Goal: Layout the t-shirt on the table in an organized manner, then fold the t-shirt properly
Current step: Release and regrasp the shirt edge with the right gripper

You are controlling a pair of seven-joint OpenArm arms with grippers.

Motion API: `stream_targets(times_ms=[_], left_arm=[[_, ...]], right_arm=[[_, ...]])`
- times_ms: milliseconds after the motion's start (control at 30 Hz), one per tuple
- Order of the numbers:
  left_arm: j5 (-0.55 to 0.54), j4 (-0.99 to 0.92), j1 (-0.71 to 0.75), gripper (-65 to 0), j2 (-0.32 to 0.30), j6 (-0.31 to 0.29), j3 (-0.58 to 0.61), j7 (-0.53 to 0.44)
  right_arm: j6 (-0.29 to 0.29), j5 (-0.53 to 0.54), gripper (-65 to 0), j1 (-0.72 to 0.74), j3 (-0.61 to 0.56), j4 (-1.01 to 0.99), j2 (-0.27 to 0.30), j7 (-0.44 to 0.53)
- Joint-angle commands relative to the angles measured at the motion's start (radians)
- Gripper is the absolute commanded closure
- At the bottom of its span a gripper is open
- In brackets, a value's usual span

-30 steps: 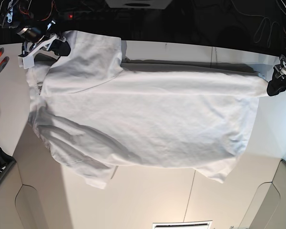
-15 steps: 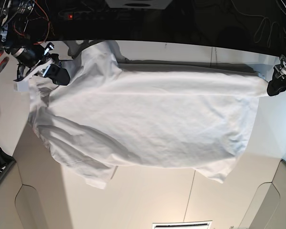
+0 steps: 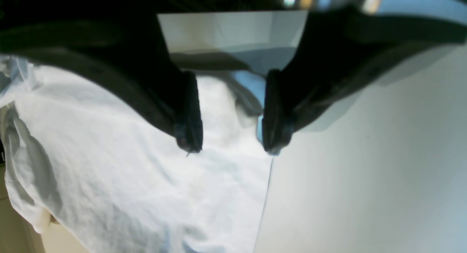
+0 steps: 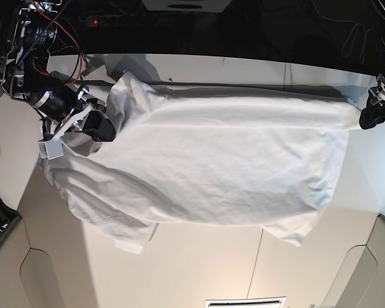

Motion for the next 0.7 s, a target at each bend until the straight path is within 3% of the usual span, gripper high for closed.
stream_targets(times_ms=[0, 133, 467, 667], left_arm=[[-0.024, 0.016, -0.003, -30.4, -0.022, -0.008, -0.006, -0.021], [-0.024, 0.016, -0.003, -30.4, -0.022, -0.008, -0.006, -0.021], [-0.024, 0.016, -0.002, -30.4, -0.022, -0.008, -0.006, -0.021], [-0.021, 0.016, -0.002, -30.4, -0.022, -0.008, -0.006, -0.019]], right_arm=[[0.008, 0.012, -7.3, 0.023, 0.0, 0.019, 0.008, 0.024], [0.007, -0.044, -17.7, 0.068, 0.0, 0.018, 0.008, 0.075], [0.006, -0.102, -17.8, 0.194, 0.0, 0.018, 0.011, 0.09], [0.007, -0.043, -17.4, 0.195, 0.023, 0.023, 0.011, -0.025]])
